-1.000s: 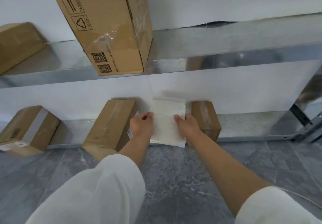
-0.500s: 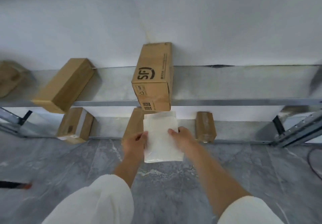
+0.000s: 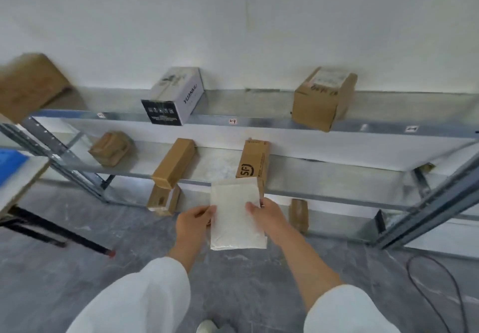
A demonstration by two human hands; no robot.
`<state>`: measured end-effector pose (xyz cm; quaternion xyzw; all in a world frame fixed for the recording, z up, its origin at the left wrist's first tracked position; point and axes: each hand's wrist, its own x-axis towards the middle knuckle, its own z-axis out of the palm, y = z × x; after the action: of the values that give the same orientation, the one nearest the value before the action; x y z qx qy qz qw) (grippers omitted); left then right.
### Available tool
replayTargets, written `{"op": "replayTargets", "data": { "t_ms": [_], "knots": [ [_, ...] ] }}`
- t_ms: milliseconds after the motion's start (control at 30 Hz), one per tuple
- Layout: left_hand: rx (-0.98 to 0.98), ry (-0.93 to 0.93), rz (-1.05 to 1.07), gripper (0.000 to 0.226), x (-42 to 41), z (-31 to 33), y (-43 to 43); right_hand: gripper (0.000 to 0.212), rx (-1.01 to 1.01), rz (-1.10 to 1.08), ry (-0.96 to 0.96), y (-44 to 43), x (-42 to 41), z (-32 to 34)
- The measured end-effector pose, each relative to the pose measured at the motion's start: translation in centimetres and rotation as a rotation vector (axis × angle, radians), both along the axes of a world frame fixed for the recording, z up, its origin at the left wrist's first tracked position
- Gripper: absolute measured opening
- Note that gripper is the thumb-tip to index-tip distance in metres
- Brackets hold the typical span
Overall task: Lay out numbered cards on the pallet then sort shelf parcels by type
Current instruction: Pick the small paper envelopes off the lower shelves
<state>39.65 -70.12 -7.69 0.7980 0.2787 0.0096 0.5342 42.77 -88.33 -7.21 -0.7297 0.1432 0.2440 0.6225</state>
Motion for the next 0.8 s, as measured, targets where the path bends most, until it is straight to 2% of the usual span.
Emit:
{"op": "replayTargets", "data": {
  "t_ms": [100,233,400,500,633,733,800],
  "knots": [
    [-0.065,-0.035,0.015,0.012,-4.2,5.5,-2.0,0.027,0.017,0.044,-0.019,-2.5,-3.1,5.9],
    [-0.148,-0.133,0.039,0.007,-8.6,12.6,-5.2,0.026,0.002,0.114,-0.086,-5.6,-6.0,13.4],
    [-0.152,-0.146,-0.035,0.023,-10.9,18.8,-5.6,0.023,-0.075,0.172,-0.157,-7.1,-6.8,20.2],
    [-0.227,-0.197,0.04,0.02,-12.0,21.5,-3.8,0.018,-0.067,0.169,-0.21,-4.9,-6.9,22.6],
    [-0.316,-0.308,0.174,0.014,-13.8,23.7,0.5,0.006,-0.097,0.21,-0.396,0.2,-8.4,24.0],
    [-0.352,-0.358,0.245,0.014,-15.6,23.8,4.3,0.015,-0.148,0.286,-0.464,4.6,-9.2,23.8],
    [-0.351,-0.4,0.258,0.013,-16.2,24.0,7.0,0.003,-0.118,0.32,-0.441,7.9,-8.9,24.2]
  ]
}}
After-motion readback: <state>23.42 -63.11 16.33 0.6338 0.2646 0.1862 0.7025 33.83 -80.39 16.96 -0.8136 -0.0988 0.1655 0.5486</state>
